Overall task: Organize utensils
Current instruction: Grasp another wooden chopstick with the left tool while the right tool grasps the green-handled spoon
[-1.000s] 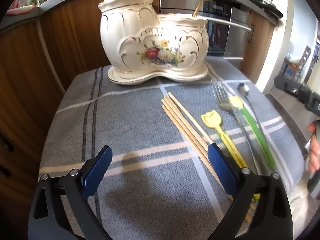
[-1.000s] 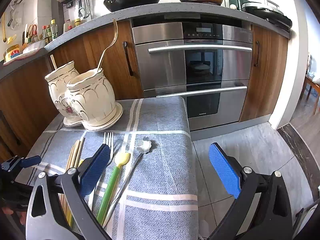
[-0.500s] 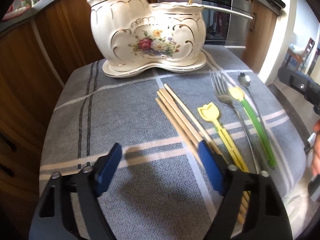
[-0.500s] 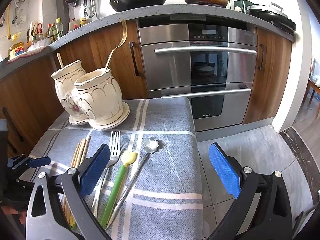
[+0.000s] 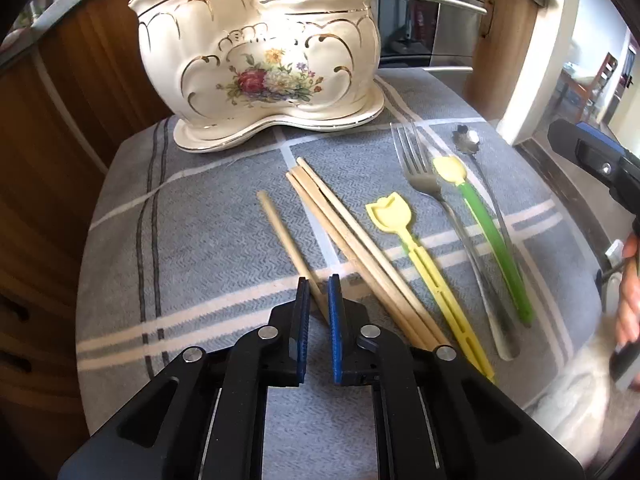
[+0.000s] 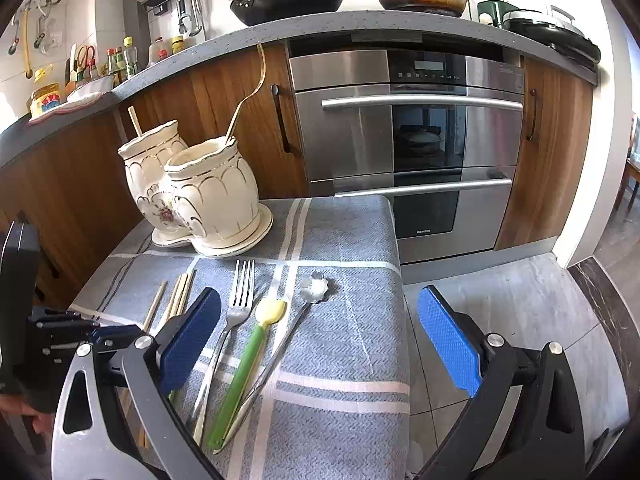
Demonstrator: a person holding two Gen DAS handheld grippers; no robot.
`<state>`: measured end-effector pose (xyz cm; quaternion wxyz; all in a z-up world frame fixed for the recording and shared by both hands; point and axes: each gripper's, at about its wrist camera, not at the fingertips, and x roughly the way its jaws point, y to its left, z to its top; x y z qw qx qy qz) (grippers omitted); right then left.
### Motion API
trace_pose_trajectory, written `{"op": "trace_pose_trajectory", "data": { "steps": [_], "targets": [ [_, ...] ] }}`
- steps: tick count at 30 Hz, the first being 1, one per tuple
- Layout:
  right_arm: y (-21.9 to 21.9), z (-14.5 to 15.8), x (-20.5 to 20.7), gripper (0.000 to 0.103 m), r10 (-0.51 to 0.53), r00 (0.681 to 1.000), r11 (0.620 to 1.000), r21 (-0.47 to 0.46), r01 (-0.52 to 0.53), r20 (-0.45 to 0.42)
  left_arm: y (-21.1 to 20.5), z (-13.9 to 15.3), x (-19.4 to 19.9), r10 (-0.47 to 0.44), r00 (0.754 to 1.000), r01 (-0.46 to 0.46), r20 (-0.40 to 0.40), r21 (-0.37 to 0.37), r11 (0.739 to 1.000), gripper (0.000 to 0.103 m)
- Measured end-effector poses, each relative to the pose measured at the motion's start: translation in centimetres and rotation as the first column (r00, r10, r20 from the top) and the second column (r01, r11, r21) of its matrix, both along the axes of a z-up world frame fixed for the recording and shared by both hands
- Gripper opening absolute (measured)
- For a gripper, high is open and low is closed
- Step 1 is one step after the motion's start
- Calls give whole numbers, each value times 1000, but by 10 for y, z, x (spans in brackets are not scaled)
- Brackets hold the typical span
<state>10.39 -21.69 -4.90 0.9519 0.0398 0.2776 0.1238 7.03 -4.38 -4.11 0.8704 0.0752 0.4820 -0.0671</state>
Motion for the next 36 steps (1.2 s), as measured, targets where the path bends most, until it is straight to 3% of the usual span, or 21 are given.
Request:
{"op": "trace_pose_trajectory", "data": {
  "steps": [4, 9, 12, 17, 20, 26, 36],
  "targets": [
    [2, -1, 0, 97, 11, 1000, 1000, -6, -11, -2, 3, 1, 0, -22, 1000, 22, 7, 46, 999, 6],
    [8, -3, 0, 93, 44, 999, 999, -8, -44, -25, 9, -1, -7, -22, 1000, 23, -16, 33, 999, 11],
    [16, -9, 1, 78, 92, 992, 996, -5, -93, -90, 13, -1, -13, -23, 1000, 23, -4, 36, 999, 20],
    [35, -21, -2, 39, 142, 977, 989, -28, -148, -162, 21, -2, -21, -25, 1000, 25, -1, -7, 1000, 20],
    [47, -27, -4, 27, 163, 968, 984, -46, -174, -191, 19, -2, -26, -42, 999, 42, 9, -4, 999, 20],
    [64, -38, -4, 19, 175, 956, 978, -73, -197, -235, 17, -3, -30, -65, 997, 66, 34, -18, 998, 18],
    [80, -41, 15, 19, 103, 965, 972, -183, -150, -241, 20, -3, -23, -74, 996, 76, 55, -25, 997, 17]
  ]
}}
